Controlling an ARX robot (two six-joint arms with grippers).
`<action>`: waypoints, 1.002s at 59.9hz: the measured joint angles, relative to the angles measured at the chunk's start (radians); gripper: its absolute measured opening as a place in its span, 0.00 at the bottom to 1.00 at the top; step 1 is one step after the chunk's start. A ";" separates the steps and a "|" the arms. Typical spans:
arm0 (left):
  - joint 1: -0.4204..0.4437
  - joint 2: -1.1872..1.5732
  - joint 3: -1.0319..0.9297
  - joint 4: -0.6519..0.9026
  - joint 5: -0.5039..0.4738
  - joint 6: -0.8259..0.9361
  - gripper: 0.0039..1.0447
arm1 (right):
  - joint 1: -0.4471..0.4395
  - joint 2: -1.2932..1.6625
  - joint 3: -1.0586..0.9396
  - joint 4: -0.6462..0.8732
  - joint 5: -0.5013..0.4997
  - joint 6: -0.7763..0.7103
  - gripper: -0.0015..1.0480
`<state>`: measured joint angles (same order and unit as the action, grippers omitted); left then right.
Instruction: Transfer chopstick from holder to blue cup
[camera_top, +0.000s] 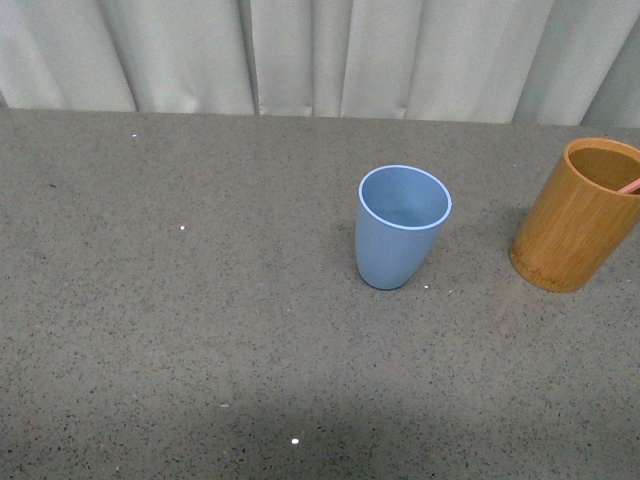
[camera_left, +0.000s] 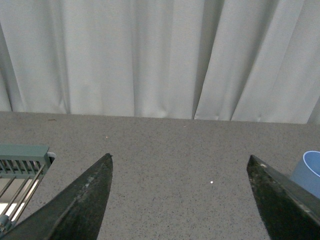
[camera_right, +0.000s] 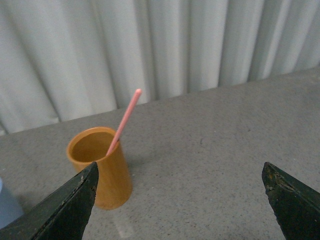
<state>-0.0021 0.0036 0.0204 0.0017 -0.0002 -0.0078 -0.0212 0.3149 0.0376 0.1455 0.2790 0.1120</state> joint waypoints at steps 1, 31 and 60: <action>0.000 0.000 0.000 0.000 -0.001 0.000 0.86 | -0.015 0.045 0.002 0.041 -0.006 0.001 0.91; 0.000 0.000 0.000 0.000 0.000 0.002 0.94 | -0.209 0.944 0.341 0.340 -0.214 0.180 0.91; 0.000 0.000 0.000 0.000 0.000 0.002 0.94 | -0.071 1.249 0.617 0.320 -0.148 0.151 0.91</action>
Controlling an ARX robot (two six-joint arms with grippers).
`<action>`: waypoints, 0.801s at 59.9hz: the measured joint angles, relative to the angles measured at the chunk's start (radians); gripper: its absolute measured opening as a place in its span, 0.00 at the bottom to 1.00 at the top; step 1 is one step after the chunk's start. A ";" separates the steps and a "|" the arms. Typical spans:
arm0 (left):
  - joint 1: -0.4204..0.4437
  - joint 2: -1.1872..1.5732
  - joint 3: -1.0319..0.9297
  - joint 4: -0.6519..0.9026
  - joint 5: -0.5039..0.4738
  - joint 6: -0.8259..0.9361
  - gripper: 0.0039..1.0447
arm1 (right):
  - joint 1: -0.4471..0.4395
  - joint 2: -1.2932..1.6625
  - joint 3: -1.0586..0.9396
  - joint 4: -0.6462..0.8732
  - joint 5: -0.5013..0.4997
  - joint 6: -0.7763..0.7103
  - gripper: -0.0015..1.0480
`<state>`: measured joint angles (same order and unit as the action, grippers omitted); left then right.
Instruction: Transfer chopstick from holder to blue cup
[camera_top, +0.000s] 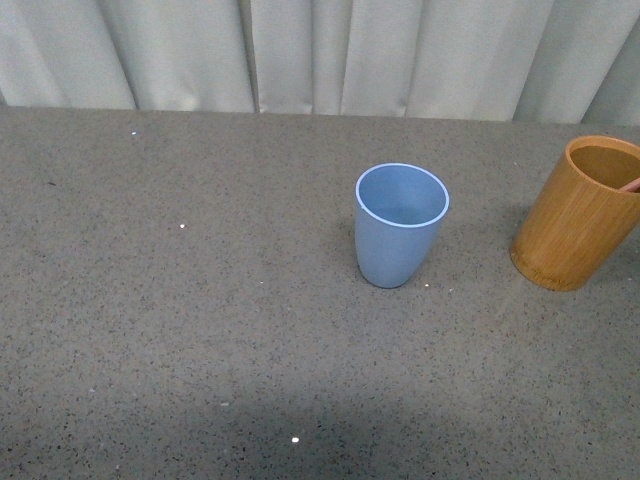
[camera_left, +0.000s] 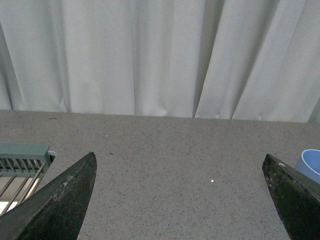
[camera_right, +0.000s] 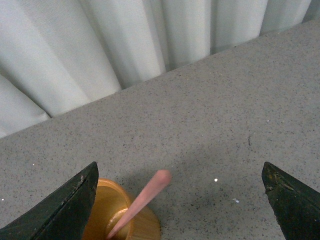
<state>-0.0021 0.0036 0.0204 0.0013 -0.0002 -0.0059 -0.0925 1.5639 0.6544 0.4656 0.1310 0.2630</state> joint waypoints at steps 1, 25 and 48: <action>0.000 0.000 0.000 0.000 0.000 0.000 0.94 | 0.002 0.005 0.003 0.000 0.002 0.000 0.91; 0.000 0.000 0.000 0.000 0.000 0.001 0.94 | 0.061 0.162 0.080 0.047 0.056 0.011 0.91; 0.000 0.000 0.000 0.000 0.000 0.001 0.94 | 0.093 0.249 0.157 0.052 0.108 0.033 0.91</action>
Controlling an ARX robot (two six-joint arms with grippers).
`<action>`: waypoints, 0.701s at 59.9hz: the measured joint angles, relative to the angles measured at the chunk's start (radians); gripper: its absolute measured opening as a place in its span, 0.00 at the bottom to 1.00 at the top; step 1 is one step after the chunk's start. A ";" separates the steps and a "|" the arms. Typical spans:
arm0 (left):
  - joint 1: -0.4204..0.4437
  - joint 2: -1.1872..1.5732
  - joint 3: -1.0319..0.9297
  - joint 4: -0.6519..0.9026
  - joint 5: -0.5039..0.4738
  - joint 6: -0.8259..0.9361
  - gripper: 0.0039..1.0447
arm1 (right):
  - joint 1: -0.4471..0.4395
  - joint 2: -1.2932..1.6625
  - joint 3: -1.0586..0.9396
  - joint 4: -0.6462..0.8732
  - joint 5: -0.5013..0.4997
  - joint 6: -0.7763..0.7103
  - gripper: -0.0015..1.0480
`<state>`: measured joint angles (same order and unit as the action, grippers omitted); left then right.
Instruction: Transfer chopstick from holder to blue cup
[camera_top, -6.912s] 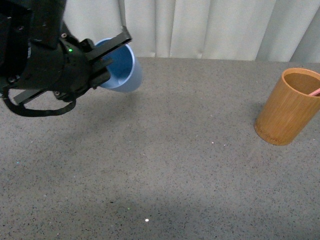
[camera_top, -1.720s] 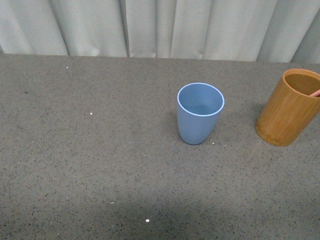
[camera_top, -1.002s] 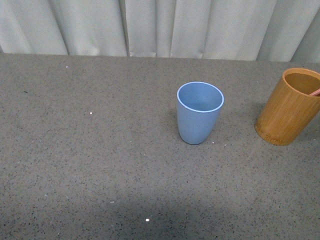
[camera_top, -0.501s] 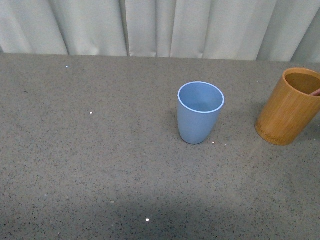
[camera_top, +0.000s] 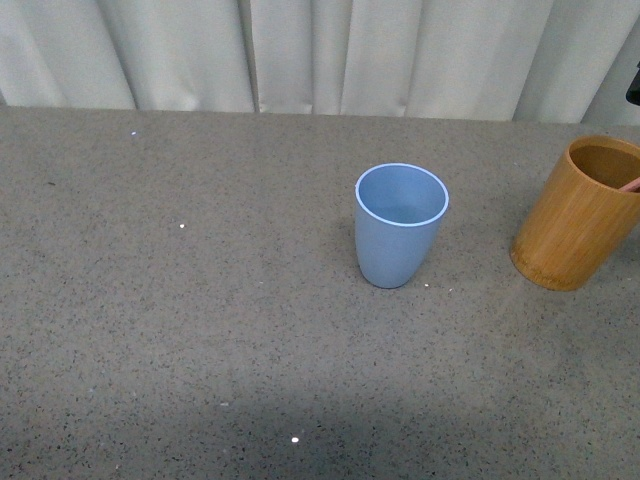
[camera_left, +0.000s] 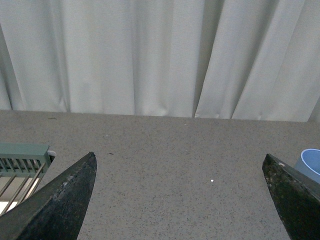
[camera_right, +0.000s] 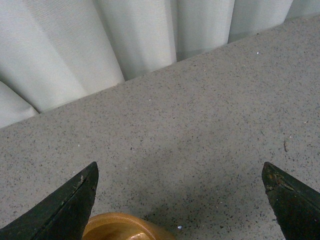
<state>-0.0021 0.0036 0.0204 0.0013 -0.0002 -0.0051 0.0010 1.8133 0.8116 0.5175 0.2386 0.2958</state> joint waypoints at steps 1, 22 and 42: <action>0.000 0.000 0.000 0.000 0.000 0.000 0.94 | 0.001 0.003 0.003 0.000 0.004 0.000 0.91; 0.000 0.000 0.000 0.000 0.000 0.000 0.94 | 0.020 0.040 0.043 -0.006 0.036 0.011 0.82; 0.000 0.000 0.000 0.000 0.000 0.000 0.94 | 0.041 0.066 0.041 0.016 0.047 0.011 0.29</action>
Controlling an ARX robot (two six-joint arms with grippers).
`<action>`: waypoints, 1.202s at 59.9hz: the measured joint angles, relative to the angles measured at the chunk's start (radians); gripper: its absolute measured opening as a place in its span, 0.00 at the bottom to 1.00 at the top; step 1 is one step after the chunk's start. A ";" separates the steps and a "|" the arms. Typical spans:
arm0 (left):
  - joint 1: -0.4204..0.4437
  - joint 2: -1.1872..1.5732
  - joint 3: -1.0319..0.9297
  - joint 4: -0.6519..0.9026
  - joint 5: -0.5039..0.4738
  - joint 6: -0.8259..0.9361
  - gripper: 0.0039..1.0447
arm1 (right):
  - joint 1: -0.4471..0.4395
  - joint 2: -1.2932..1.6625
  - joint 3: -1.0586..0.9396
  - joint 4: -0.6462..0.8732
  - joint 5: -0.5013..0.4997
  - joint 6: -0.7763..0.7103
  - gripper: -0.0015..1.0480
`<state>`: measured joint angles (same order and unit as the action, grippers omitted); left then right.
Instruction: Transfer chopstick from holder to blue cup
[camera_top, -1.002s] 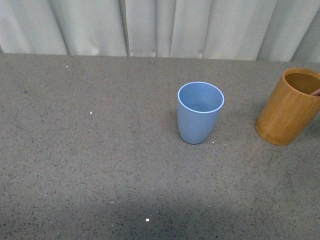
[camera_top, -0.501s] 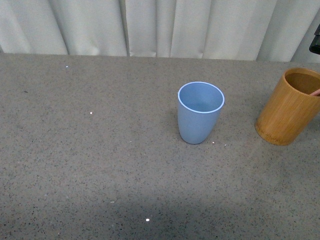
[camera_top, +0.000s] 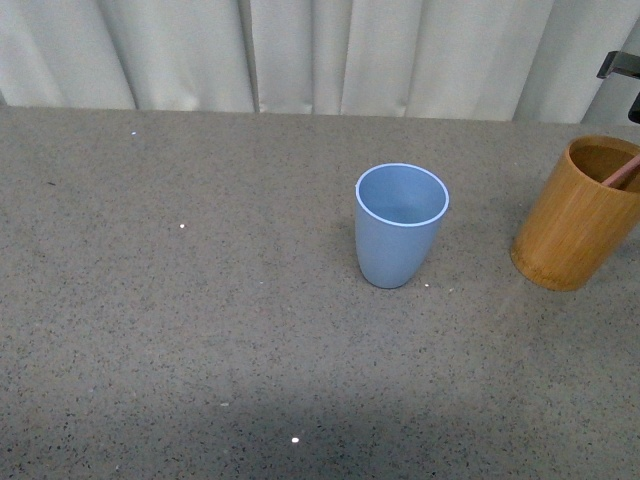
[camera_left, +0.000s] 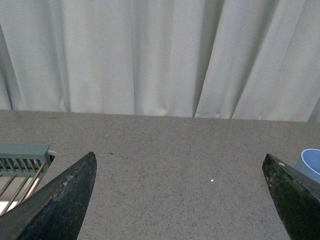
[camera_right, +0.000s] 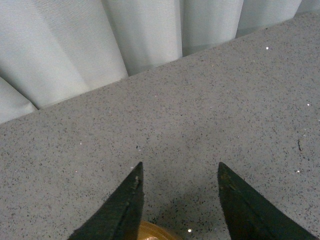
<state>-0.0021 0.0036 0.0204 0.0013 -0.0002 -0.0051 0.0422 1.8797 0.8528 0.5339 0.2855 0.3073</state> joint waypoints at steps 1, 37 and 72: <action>0.000 0.000 0.000 0.000 0.000 0.000 0.94 | 0.000 0.000 0.000 0.001 0.000 0.000 0.28; 0.000 0.000 0.000 0.000 0.000 0.000 0.94 | -0.003 -0.034 -0.037 0.050 -0.026 0.008 0.03; 0.000 0.000 0.000 -0.001 0.000 0.000 0.94 | -0.025 -0.349 -0.078 0.034 -0.064 0.029 0.03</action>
<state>-0.0021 0.0036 0.0204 0.0006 -0.0002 -0.0051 0.0174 1.5303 0.7746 0.5682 0.2218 0.3359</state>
